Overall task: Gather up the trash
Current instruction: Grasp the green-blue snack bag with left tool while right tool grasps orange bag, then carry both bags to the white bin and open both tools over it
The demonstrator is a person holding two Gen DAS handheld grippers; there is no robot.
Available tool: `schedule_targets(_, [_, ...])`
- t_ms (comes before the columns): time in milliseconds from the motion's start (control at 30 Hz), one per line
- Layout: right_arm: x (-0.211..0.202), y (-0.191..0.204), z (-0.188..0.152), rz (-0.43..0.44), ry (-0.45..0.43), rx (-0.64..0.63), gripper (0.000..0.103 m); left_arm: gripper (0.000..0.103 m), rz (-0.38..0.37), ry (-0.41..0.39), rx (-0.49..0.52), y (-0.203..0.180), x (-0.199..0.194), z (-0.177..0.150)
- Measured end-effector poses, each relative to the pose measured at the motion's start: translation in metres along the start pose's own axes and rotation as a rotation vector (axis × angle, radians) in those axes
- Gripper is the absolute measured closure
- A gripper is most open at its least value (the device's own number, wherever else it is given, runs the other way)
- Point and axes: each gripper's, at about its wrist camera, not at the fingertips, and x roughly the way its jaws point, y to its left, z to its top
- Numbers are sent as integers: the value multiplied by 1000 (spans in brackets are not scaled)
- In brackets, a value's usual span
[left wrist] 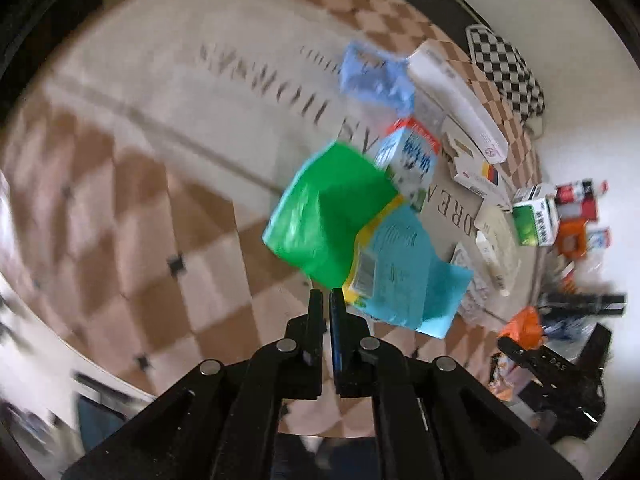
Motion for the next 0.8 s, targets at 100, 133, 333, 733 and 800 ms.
schedule_targets(100, [-2, 2, 10, 1, -10, -10, 68, 85, -80, 15, -93, 12, 9, -4])
schedule_targets(133, [-3, 2, 13, 1, -12, -14, 68, 76, -108, 7, -115, 13, 7, -5])
schedule_targets(333, [7, 7, 25, 14, -4, -12, 68, 56, -174, -5, -205, 7, 15, 9])
schedule_targets(733, [28, 34, 13, -30, 3, -100, 69, 87, 74, -122, -63, -37, 16, 31])
schedule_targets(800, [24, 38, 7, -33, -22, -131, 69, 89, 119, -152, 5, -42, 3, 31])
